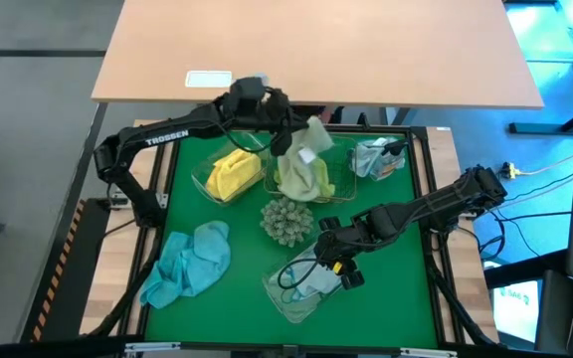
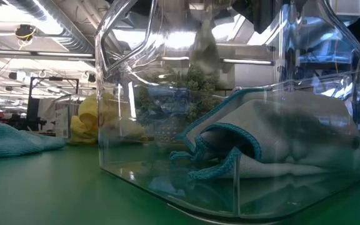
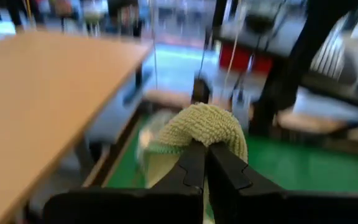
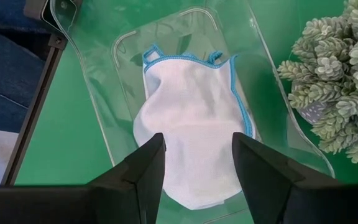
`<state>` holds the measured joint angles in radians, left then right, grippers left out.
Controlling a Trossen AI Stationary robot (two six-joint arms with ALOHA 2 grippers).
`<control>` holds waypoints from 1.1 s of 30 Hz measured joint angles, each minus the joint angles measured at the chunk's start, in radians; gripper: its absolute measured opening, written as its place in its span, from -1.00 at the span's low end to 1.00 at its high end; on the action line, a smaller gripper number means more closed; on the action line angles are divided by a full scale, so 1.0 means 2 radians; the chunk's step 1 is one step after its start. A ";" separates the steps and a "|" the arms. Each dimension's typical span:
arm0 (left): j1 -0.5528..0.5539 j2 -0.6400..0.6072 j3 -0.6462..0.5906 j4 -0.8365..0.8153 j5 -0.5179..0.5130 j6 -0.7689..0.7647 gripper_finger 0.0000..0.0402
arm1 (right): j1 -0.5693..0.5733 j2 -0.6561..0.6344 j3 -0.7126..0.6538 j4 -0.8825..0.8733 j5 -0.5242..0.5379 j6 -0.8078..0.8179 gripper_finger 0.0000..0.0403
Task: Sort microfiber towel by color & place in baskets
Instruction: Put the green microfiber towel into the wire basket
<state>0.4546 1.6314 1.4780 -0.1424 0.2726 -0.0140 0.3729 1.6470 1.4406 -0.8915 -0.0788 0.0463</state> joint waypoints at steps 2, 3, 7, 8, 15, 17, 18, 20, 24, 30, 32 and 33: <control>0.000 0.000 0.000 -0.047 0.000 0.013 -1.00 | 0.000 0.000 0.000 0.000 0.000 0.000 -0.08; 0.000 0.000 0.000 -0.072 0.000 0.018 -1.00 | 0.000 0.000 0.000 0.000 0.000 0.000 -0.08; -0.006 0.000 0.000 -0.175 0.003 0.046 -1.00 | 0.000 0.000 0.000 0.000 0.000 0.000 -0.08; -0.009 0.000 0.000 -0.198 0.001 0.053 -1.00 | 0.000 0.000 0.000 0.000 0.000 0.000 -0.08; -0.030 0.000 -0.010 -0.260 -0.001 0.091 -1.00 | 0.000 0.000 0.000 0.000 0.000 0.000 -0.08; -0.035 0.000 -0.025 -0.254 -0.001 0.092 -1.00 | 0.000 0.000 0.000 0.000 0.000 0.000 -0.08; -0.037 0.000 -0.033 -0.252 -0.001 0.092 -1.00 | 0.000 0.000 0.000 0.000 0.000 0.000 -0.08; -0.042 0.000 -0.052 -0.237 -0.010 0.092 -1.00 | 0.000 0.000 0.000 0.000 0.000 0.000 -0.08; -0.050 0.000 -0.082 -0.203 -0.056 0.092 -0.98 | 0.000 0.000 0.000 0.000 0.000 0.000 -0.08; -0.058 0.000 -0.094 -0.182 -0.110 0.092 -0.81 | 0.000 0.000 0.000 0.001 0.000 0.000 -0.08; -0.060 0.000 -0.094 -0.180 -0.120 0.091 -0.74 | 0.000 0.000 0.000 0.001 0.000 0.000 -0.08; -0.061 0.000 -0.094 -0.179 -0.125 0.090 -0.70 | 0.000 0.000 0.000 0.001 0.000 0.000 -0.08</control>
<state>0.3318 1.6306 1.2896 -0.5004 0.0234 0.1670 0.3729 1.6470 1.4406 -0.8902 -0.0788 0.0463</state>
